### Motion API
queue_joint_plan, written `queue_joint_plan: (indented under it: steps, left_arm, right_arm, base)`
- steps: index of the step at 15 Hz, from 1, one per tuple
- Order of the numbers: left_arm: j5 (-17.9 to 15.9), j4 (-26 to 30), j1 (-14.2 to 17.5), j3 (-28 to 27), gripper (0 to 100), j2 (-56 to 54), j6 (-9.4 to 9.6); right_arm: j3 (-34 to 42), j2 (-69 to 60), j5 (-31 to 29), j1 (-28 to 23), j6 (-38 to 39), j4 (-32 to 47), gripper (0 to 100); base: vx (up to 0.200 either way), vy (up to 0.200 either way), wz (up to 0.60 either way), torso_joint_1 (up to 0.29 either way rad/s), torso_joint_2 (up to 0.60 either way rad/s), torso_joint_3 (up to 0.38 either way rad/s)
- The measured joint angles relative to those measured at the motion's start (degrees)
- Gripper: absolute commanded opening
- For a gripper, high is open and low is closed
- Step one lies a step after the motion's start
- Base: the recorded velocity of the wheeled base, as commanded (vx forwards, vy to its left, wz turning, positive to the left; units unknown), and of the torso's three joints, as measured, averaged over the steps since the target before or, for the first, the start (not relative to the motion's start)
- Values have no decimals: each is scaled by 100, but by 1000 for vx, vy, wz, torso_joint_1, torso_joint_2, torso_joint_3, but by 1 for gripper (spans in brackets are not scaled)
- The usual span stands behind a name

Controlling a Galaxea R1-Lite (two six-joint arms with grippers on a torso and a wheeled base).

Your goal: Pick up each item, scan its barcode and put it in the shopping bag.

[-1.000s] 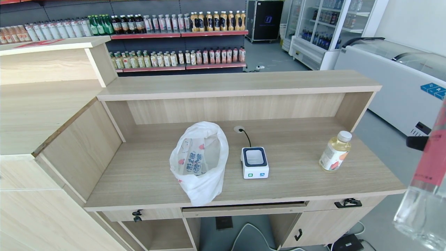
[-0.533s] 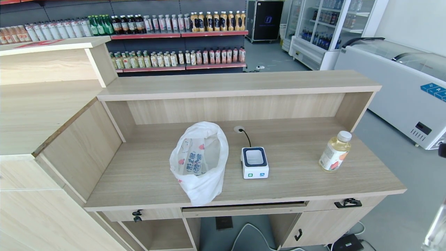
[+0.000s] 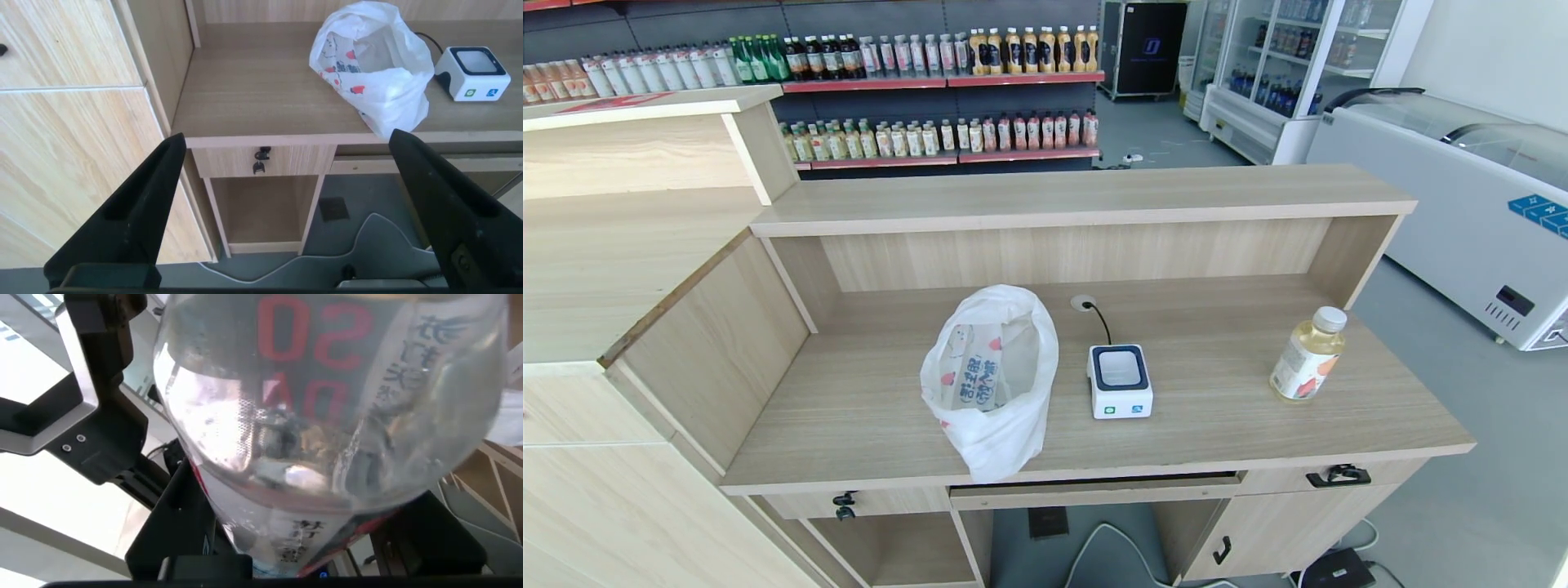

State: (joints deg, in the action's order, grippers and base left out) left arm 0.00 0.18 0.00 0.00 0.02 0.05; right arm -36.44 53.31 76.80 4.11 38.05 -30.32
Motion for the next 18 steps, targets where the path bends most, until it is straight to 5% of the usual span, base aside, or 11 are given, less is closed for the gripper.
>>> queue_joint_plan:
  steps: [15,18]
  left_arm:
    - [0,0,0,0,100,0,0]
    - [0,0,0,0,100,0,-2]
  right_arm:
    - [22,201,-44,-188,-540,-24,0]
    - [11,578,-1202,-397,-1901,-17,0]
  base:
    - [0,0,0,0,0,0]
    - [0,0,0,0,0,0]
